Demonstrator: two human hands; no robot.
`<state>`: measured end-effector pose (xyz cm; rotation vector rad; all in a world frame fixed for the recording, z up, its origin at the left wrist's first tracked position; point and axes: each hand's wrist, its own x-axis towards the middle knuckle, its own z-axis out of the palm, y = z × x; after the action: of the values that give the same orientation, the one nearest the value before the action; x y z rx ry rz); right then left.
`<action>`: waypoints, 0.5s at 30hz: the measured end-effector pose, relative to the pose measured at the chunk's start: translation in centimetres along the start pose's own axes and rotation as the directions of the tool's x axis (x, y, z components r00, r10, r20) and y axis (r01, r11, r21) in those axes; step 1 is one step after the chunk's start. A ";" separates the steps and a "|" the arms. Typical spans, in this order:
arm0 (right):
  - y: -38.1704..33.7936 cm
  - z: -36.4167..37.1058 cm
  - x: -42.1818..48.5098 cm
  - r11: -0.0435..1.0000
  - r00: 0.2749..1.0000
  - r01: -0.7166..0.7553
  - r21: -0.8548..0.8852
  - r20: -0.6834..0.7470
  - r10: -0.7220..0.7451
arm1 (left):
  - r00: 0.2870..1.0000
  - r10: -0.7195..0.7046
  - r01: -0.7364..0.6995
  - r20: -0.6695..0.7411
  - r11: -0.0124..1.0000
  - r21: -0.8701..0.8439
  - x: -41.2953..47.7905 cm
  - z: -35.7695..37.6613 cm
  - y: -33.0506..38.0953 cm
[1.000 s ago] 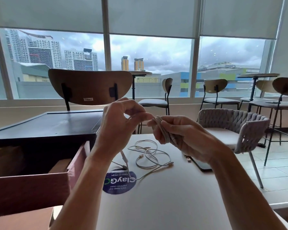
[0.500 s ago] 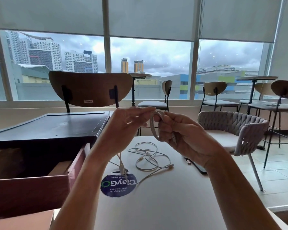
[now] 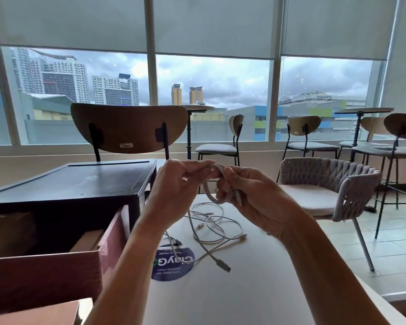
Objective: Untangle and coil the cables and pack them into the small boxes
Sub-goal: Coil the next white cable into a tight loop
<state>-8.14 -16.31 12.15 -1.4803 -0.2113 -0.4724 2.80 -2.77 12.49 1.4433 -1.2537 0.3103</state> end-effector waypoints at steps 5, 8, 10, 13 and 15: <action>0.4 0.2 0.1 0.972 0.996 -0.035 -0.232 -0.090 0.014 | 0.998 -0.034 0.041 -0.061 0.993 0.112 -0.2 -0.5 -0.7; 0.4 0.2 -0.1 0.970 0.997 -0.061 -0.235 -0.049 0.051 | 0.998 -0.031 0.039 -0.052 0.985 0.168 -0.2 -0.6 -0.8; 0.4 0.1 -0.1 0.952 0.998 -0.037 -0.302 -0.054 0.022 | 0.999 -0.008 0.017 -0.049 0.980 0.197 -0.2 -0.5 -0.6; 0.3 0.2 -0.2 0.936 0.986 0.047 -0.348 -0.137 -0.100 | 0.998 0.015 -0.002 -0.061 0.976 0.216 -0.3 -0.4 -0.4; 0.2 0.4 -0.2 0.937 0.961 0.098 -0.336 -0.213 -0.177 | 0.997 0.013 0.003 -0.072 0.976 0.218 -0.2 -0.3 -0.4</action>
<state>-8.16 -15.91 11.89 -1.7168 -0.0458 -0.8277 3.15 -2.49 12.22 1.5996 -1.1923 0.5129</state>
